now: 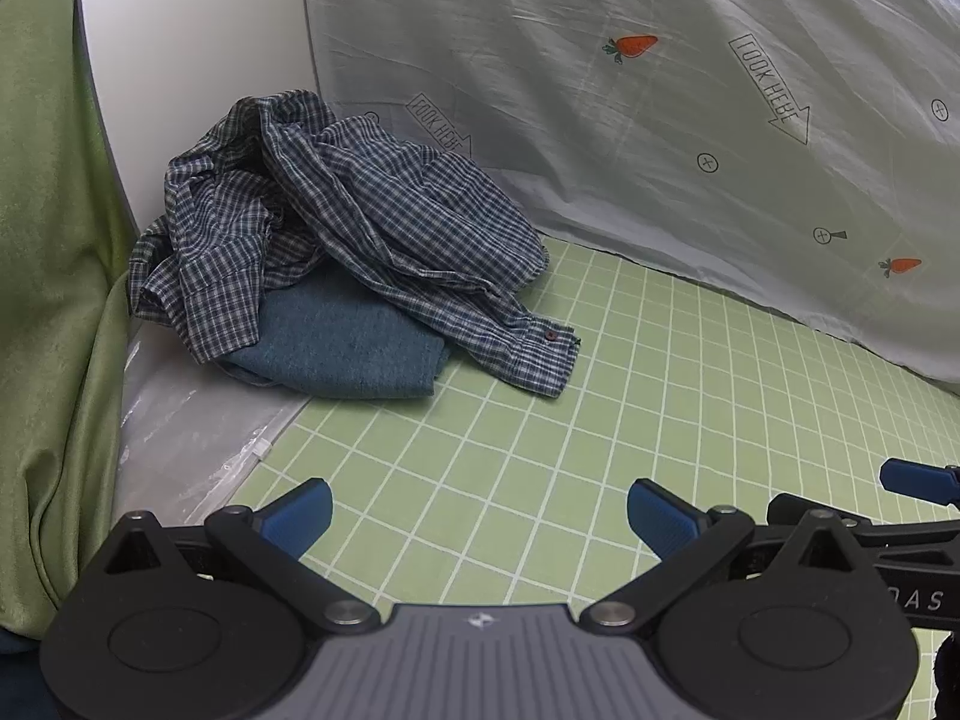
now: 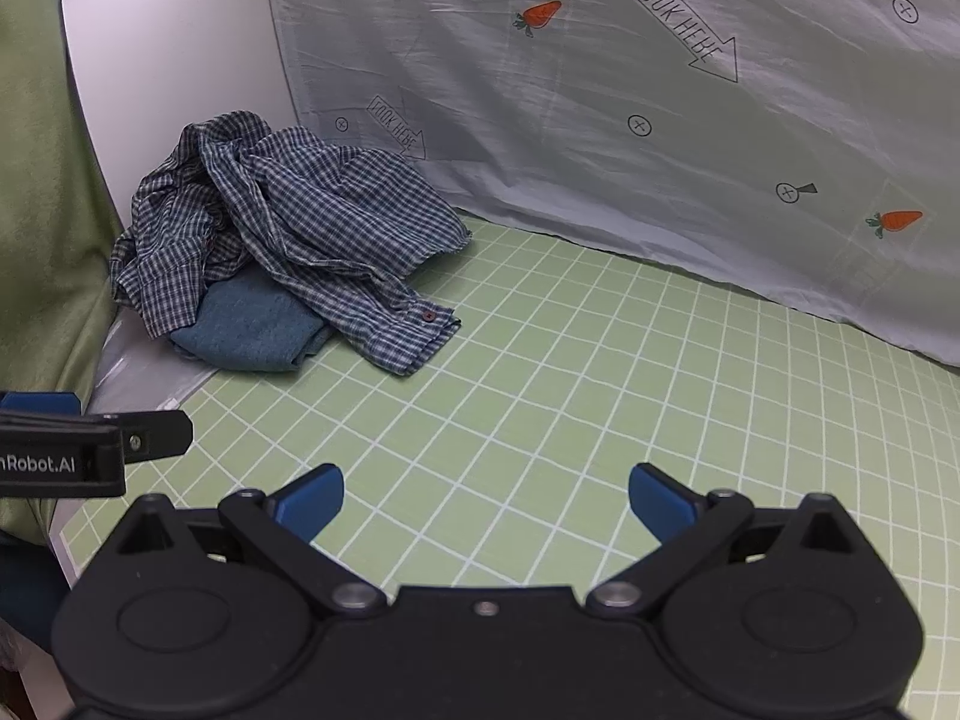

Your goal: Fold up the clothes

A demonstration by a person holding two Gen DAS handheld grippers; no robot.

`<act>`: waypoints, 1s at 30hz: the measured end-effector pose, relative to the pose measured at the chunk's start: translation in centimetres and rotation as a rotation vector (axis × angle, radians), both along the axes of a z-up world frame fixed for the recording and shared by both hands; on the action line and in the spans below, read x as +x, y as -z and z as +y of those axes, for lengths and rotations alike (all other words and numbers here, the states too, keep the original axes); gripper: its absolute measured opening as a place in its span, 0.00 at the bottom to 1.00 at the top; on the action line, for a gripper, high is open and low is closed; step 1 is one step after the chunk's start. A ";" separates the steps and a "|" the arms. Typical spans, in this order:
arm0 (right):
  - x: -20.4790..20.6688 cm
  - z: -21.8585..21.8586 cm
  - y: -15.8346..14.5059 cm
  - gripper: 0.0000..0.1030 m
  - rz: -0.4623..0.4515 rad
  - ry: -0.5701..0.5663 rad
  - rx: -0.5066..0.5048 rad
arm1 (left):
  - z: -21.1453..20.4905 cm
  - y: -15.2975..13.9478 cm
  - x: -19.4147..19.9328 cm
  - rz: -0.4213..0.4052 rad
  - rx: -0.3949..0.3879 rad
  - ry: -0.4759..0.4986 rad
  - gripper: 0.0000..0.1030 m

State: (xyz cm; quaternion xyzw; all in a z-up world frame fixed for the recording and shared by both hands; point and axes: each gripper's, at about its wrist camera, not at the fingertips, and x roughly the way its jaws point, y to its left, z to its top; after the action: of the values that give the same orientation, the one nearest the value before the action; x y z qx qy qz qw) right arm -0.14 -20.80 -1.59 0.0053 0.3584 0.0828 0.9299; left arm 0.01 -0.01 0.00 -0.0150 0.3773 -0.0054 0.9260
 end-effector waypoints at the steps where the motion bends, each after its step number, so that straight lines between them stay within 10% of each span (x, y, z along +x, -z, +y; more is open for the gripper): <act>1: 0.0 -0.1 0.0 0.99 0.000 -0.001 0.001 | 0.0 0.0 0.0 0.000 0.001 0.000 1.00; 30: 0.1 -0.2 0.2 0.99 0.008 -0.001 -0.006 | -0.2 -0.3 0.3 0.010 0.004 0.000 1.00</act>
State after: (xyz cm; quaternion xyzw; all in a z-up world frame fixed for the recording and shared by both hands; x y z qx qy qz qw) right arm -0.05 -20.96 -1.79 0.0028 0.3624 0.0821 0.9284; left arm 0.35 -0.20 0.27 -0.0133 0.3821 -0.0045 0.9240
